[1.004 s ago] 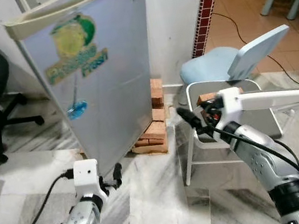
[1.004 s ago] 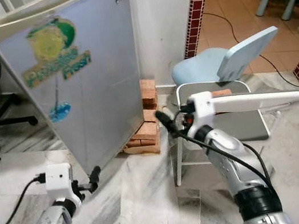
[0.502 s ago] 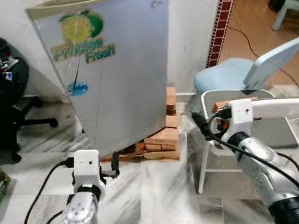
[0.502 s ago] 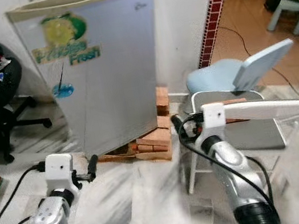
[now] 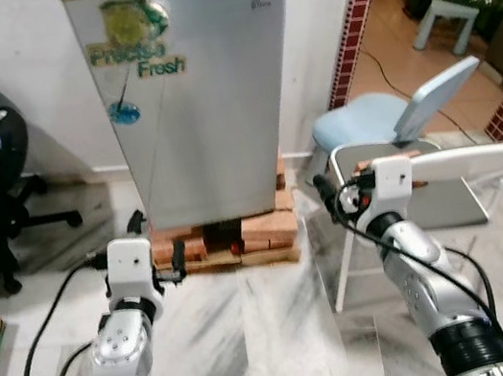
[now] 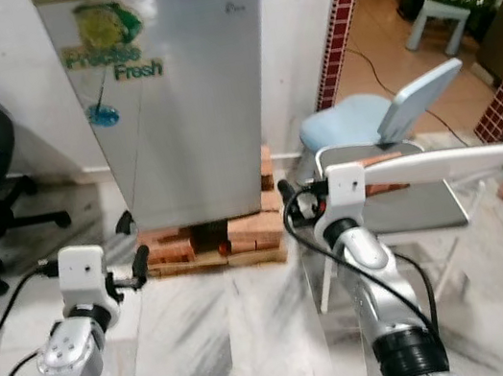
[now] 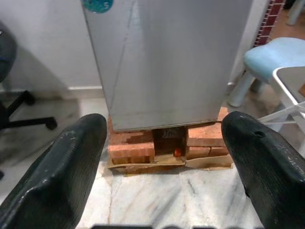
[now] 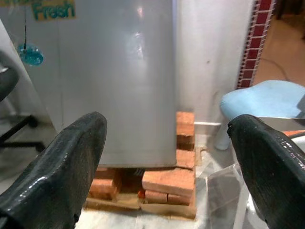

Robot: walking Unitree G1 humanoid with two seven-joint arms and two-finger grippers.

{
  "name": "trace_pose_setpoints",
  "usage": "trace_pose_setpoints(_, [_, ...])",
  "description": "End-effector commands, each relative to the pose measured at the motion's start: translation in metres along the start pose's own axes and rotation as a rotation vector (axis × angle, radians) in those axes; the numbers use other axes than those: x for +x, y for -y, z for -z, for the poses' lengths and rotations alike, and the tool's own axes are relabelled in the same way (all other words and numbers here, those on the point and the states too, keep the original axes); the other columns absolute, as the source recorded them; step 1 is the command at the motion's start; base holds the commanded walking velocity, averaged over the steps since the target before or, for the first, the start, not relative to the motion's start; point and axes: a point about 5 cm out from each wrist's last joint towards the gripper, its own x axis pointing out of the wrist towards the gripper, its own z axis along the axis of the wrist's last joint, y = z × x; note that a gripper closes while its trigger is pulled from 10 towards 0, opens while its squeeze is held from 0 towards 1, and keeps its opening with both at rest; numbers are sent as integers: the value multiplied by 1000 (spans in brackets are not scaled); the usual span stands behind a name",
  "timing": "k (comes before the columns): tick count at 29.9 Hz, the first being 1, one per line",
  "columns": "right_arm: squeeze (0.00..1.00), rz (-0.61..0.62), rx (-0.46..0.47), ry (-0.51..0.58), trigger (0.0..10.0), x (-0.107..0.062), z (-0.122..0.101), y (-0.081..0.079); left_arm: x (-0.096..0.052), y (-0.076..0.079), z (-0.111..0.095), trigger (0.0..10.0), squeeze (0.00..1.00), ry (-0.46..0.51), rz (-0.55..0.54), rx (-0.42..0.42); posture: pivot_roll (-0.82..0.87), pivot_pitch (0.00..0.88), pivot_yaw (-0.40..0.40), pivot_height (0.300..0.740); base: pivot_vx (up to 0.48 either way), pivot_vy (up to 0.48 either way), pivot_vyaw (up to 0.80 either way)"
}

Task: Restocking fridge

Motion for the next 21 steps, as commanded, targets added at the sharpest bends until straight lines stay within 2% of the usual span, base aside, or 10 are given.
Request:
trace_pose_setpoints(1, [0, 35, -4, -15, 10000, -1, 5, 8, 0, 3, 0, 10000, 0, 6, 24, -19, 86, 13, -28, 740, 0, 480, 0])
trace_pose_setpoints(6, [0, 56, -27, -15, 10000, -2, 5, 11, -1, 6, 0, 10000, 0, 22, 47, -49, 86, 13, -28, 740, 0, 480, 0])
trace_pose_setpoints(9, [0, 101, -107, -14, 10000, -2, 5, 12, 0, 7, 0, 10000, 0, 32, 48, -62, 75, 18, -22, 740, 0, 480, 0])
trace_pose_setpoints(12, [0, 111, -99, -21, 10000, -3, 6, 12, 0, 7, -1, 10000, 0, 39, 64, -70, 73, 19, -20, 740, 0, 480, 0])
trace_pose_setpoints(13, [0, 121, -150, -21, 10000, -3, 7, 13, 1, 5, -3, 10000, 0, 51, 61, -61, 73, 19, -20, 740, 0, 480, 0])
trace_pose_setpoints(16, [0, 77, -105, -40, 10000, -5, 12, 8, 3, -1, -8, 10000, 0, 79, 47, -51, 74, 21, -17, 740, 0, 480, 0])
trace_pose_setpoints(19, [0, 63, -141, -40, 10000, -5, 12, 5, 3, -3, -10, 10000, 0, 87, 59, -55, 74, 23, -17, 740, 0, 480, 0])
trace_pose_setpoints(21, [0, 71, -195, -27, 10000, -5, 10, 4, 3, -7, -11, 10000, 0, 111, 39, -28, 76, 24, -18, 740, 0, 480, 0])
